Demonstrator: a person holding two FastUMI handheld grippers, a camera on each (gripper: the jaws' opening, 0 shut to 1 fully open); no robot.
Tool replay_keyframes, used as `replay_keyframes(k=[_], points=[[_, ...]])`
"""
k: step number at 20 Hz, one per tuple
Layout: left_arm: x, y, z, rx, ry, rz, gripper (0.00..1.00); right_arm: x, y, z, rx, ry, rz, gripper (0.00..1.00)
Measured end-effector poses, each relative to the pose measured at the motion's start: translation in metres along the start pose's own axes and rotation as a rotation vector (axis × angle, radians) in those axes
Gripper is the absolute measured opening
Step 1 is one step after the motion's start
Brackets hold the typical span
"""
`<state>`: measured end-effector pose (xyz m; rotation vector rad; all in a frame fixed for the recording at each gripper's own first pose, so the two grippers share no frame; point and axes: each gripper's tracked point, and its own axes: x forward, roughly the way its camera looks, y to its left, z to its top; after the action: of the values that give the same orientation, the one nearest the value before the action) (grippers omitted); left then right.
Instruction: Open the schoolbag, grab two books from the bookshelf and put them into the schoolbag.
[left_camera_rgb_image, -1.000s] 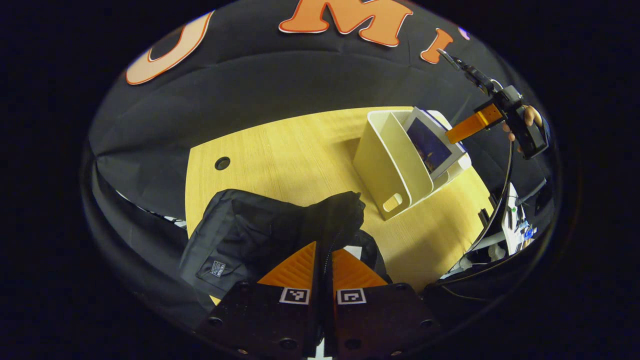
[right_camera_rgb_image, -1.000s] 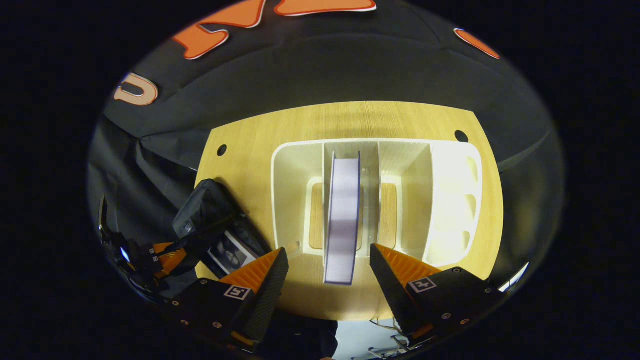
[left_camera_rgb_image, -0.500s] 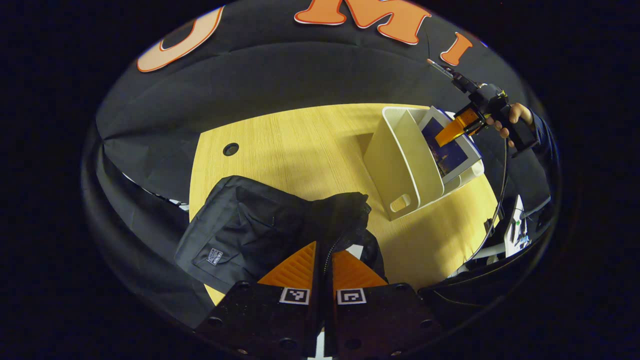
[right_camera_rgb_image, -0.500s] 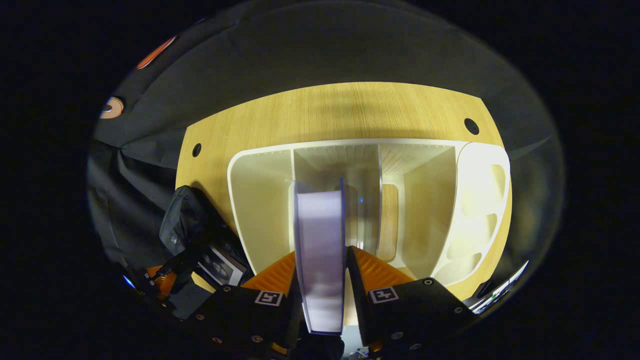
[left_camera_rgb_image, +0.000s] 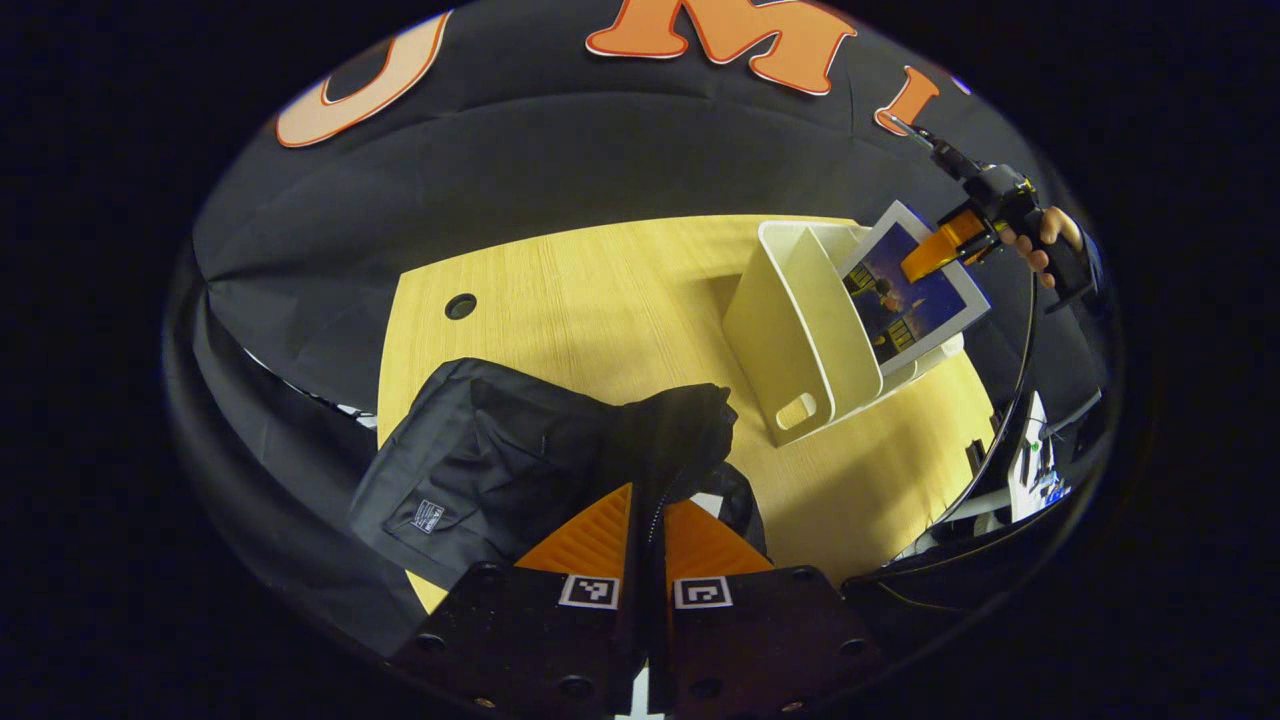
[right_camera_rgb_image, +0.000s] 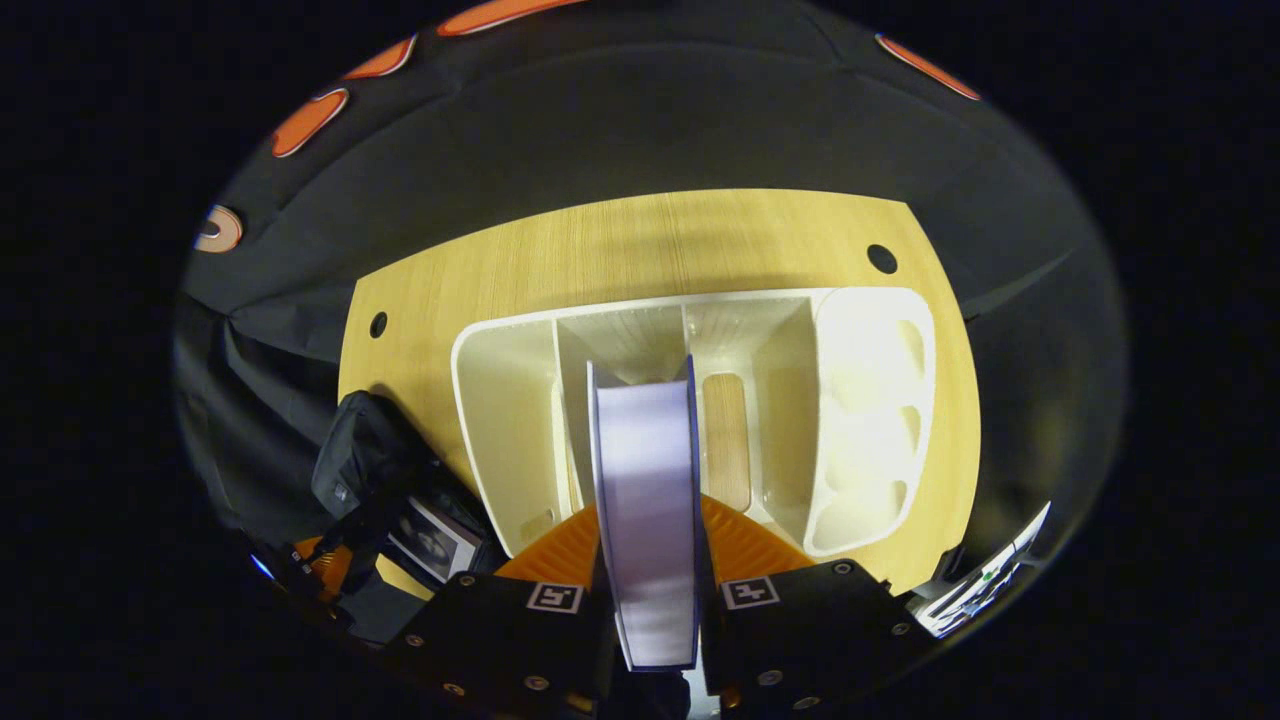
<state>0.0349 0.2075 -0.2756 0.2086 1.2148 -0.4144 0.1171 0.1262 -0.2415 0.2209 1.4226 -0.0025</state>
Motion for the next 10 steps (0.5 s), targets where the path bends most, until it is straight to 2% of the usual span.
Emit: replay_keyframes(k=[3,10], points=[[-0.007,0.006,-0.003,0.036,-0.019,-0.019,0.06,-0.031,0.002,-0.008,0.002,-0.063,-0.005,0.36],[-0.012,0.009,-0.009,0.146,-0.051,-0.072,0.06,-0.096,0.021,-0.061,0.06,-0.144,-0.013,0.35]])
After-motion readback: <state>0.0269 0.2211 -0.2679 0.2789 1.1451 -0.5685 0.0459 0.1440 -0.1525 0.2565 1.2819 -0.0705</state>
